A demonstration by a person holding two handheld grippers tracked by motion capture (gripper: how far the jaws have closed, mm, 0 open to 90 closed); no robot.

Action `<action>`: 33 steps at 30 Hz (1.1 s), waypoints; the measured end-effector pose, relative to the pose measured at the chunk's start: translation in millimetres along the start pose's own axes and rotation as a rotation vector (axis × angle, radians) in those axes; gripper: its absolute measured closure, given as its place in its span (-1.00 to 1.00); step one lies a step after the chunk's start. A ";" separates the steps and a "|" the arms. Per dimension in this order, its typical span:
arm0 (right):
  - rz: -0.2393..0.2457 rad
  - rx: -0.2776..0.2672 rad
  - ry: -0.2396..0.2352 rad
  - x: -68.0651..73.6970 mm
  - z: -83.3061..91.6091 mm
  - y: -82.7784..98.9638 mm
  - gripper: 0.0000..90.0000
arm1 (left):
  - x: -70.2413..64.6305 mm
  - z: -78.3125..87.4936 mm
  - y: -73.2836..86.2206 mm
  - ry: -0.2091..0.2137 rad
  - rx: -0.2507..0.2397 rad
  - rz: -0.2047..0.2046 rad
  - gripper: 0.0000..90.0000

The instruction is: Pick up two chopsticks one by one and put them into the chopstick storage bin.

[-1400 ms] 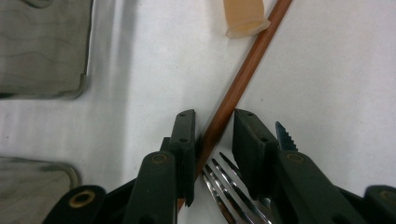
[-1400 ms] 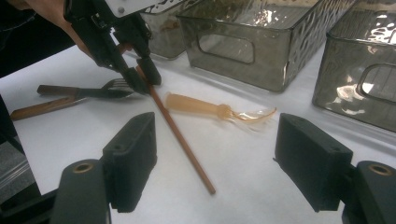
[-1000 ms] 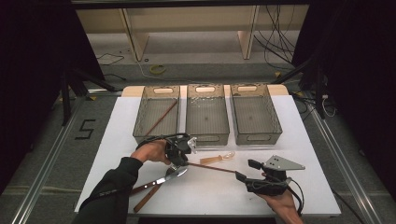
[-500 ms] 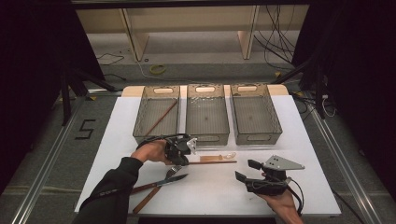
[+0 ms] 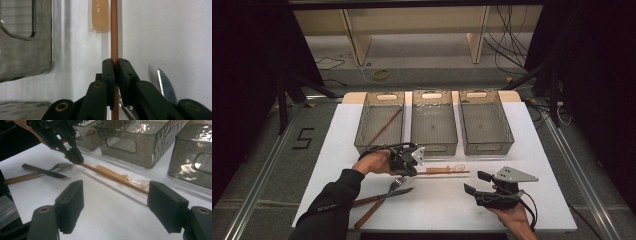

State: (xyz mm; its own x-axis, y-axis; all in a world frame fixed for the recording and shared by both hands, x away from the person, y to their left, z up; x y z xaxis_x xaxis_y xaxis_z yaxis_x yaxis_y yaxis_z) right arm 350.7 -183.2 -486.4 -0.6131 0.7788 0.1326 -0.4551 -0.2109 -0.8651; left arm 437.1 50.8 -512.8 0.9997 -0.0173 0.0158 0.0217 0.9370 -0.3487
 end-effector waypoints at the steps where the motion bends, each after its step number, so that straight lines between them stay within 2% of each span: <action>1: 0.001 -0.001 0.000 -0.1 0.1 -0.1 -0.33 | -1.5 1.8 -0.3 -0.002 -0.005 -0.003 0.86; 5: 0.000 0.000 0.000 0.0 0.0 0.0 -0.33 | -9.6 8.9 -2.4 -0.009 -0.039 0.003 0.86; 11: 0.002 -0.002 0.001 0.3 0.0 -0.3 -0.33 | -12.0 24.3 -4.7 -0.033 -0.108 0.057 0.86; 14: -0.002 0.000 0.000 0.0 -0.1 0.0 -0.33 | -10.9 33.2 -6.7 -0.046 -0.168 0.116 0.86; 20: -0.001 -0.004 0.000 0.0 0.4 -0.3 -0.33 | 3.2 53.8 -2.0 -0.107 -0.272 0.231 0.86; 22: -0.002 -0.002 0.001 -0.3 0.2 -0.2 -0.33 | 8.0 61.7 0.9 -0.113 -0.308 0.270 0.86; 28: 0.003 -0.003 0.001 0.3 0.3 -0.3 -0.33 | 30.1 86.1 15.4 -0.166 -0.396 0.394 0.86; 33: 0.002 -0.002 0.002 0.2 0.1 -0.1 -0.33 | 48.8 106.1 29.6 -0.219 -0.448 0.488 0.86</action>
State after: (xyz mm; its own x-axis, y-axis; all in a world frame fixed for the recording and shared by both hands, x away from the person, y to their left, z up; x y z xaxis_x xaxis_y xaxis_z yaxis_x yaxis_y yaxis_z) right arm 350.5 -183.1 -486.2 -0.6131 0.7793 0.1298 -0.4522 -0.2115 -0.8665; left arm 485.7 114.7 -422.9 0.8723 0.4840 -0.0689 -0.3811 0.5849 -0.7160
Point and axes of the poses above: each handheld gripper's, and its own axes: z roughly backward along the jaws, y roughly out of its underside, x roughly to its left, the point moved 7 cm from there along -z, roughly forward along the jaws, and after that the axes turned 5 degrees about y, right-handed, at the moved point
